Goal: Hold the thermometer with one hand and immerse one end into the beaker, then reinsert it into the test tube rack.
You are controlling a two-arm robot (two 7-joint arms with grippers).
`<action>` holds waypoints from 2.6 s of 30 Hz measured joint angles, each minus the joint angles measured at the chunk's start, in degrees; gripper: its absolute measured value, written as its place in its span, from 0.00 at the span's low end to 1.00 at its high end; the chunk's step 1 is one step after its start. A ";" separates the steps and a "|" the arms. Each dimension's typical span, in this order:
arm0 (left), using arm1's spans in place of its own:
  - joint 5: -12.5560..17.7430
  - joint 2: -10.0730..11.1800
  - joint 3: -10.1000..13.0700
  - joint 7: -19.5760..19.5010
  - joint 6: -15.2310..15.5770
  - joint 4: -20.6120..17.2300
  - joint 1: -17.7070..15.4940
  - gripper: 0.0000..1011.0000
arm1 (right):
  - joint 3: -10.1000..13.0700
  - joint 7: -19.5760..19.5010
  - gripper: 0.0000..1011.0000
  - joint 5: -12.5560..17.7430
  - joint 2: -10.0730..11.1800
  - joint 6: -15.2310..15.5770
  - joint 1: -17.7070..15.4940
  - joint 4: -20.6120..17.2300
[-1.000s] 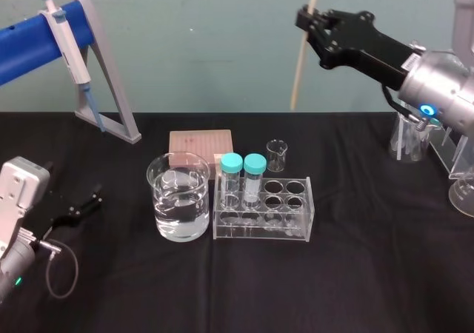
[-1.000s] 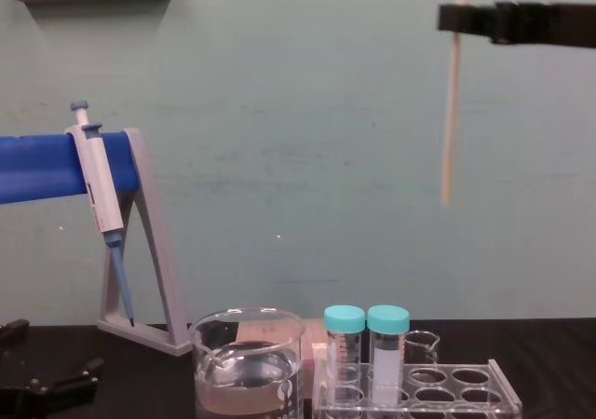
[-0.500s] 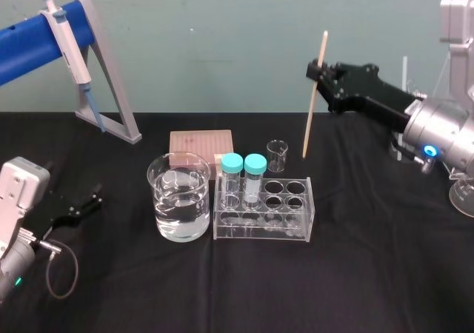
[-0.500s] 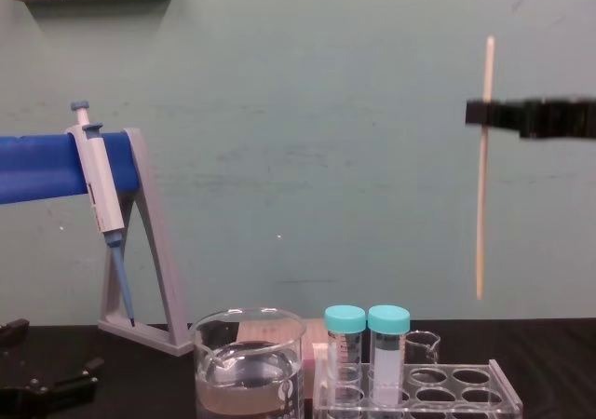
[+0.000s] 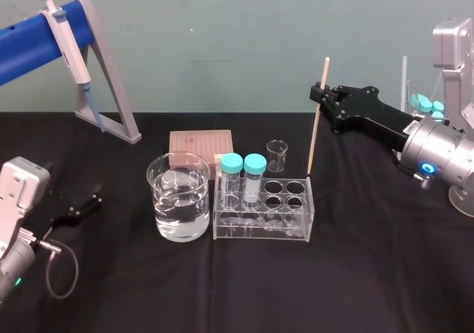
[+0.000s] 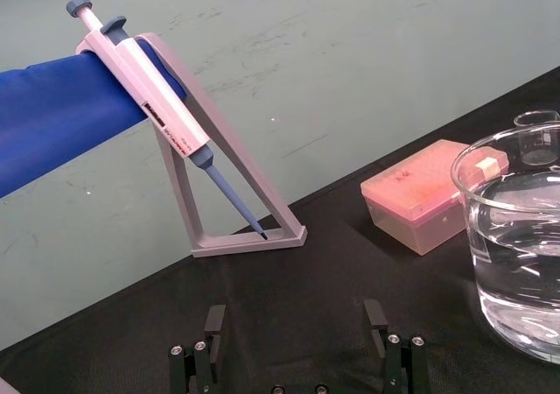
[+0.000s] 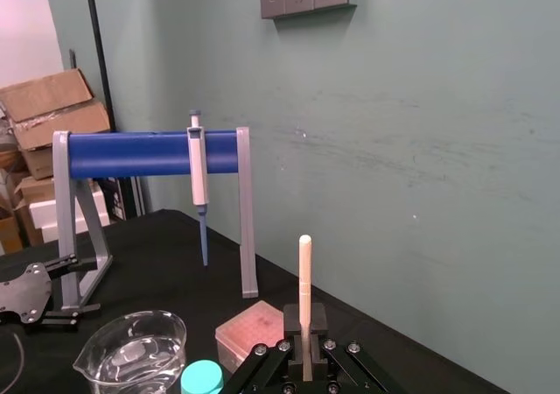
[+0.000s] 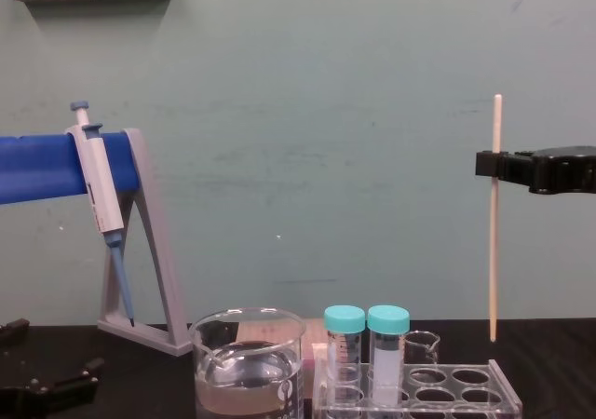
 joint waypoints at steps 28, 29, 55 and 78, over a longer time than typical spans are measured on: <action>0.00 0.00 0.00 0.00 0.00 0.00 0.00 0.99 | -1.75 4.32 0.05 -0.77 -2.08 -2.18 1.84 5.17; 0.00 0.00 0.00 0.00 0.00 0.00 0.00 0.99 | -1.77 4.52 0.05 -0.76 -2.17 -2.41 1.85 5.44; 0.00 0.00 0.00 0.00 0.00 0.00 0.00 0.99 | -2.26 7.08 0.05 -1.54 -3.41 -5.56 1.99 10.45; 0.00 0.00 0.00 0.00 0.00 0.00 0.00 0.99 | -3.28 9.21 0.05 -3.45 -5.25 -8.25 2.67 15.46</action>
